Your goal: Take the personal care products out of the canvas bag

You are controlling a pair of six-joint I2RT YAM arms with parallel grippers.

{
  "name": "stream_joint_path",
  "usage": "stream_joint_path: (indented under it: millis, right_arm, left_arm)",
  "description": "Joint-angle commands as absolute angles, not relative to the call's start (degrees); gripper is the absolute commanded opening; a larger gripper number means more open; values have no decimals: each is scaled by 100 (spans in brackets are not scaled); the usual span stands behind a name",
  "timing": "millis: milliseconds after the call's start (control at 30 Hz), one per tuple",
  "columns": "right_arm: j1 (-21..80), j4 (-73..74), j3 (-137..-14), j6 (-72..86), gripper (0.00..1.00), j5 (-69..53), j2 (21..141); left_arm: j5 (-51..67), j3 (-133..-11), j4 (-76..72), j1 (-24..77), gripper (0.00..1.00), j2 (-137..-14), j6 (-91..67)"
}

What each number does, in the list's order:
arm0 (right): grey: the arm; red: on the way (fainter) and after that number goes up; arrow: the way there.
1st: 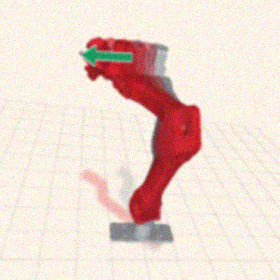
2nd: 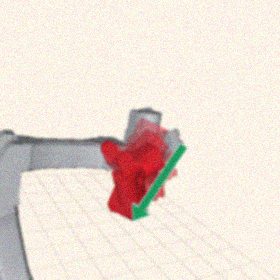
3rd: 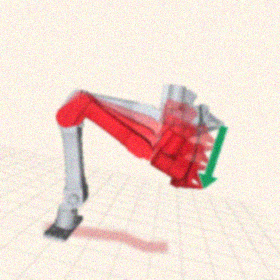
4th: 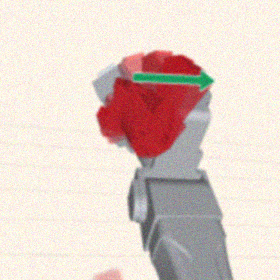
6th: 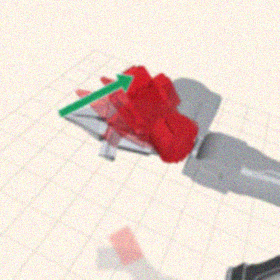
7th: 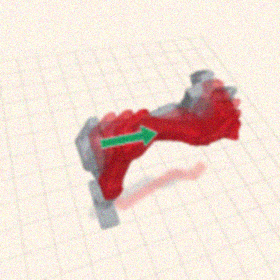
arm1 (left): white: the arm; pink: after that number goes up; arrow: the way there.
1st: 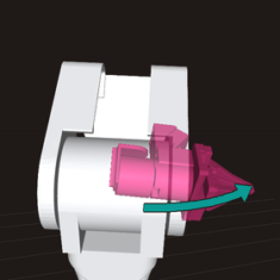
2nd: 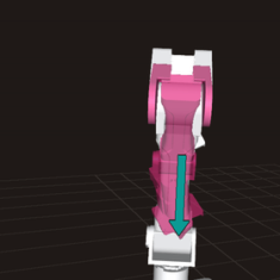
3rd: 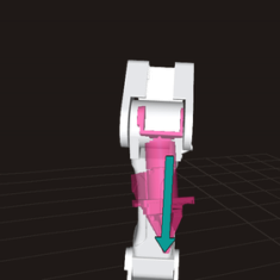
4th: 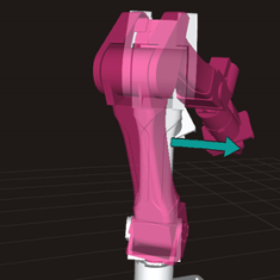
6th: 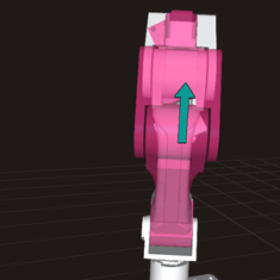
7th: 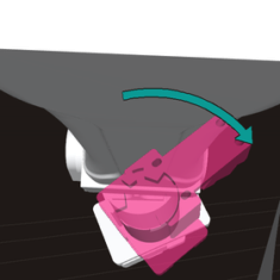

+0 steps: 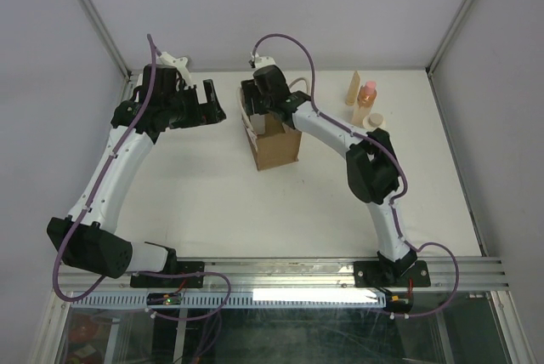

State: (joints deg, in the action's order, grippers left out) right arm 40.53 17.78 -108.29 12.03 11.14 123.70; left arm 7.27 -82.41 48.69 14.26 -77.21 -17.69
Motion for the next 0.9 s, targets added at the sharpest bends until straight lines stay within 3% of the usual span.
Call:
stream_joint_path:
  millis: [0, 533, 600, 733, 867]
  right_arm:
    - [4067, 1470, -11142, 1005, 66, 1622, 12434]
    - [4140, 1239, -11533, 624, 67, 2101, 12940]
    - [4140, 1248, -11576, 628, 63, 2065, 12940]
    - [4141, 1274, -11640, 663, 41, 1952, 12785]
    - [4140, 1272, -11617, 656, 26, 1858, 12499]
  left_arm:
    - [641, -8374, 4807, 1407, 99, -7654, -1629]
    - [640, -8363, 4807, 1382, 99, -7672, -1607]
    - [654, -8380, 4808, 1373, 99, -7685, -1613]
    - [667, -8394, 4807, 1375, 99, -7721, -1619]
    - [706, -8399, 4794, 1364, 99, -7764, -1643]
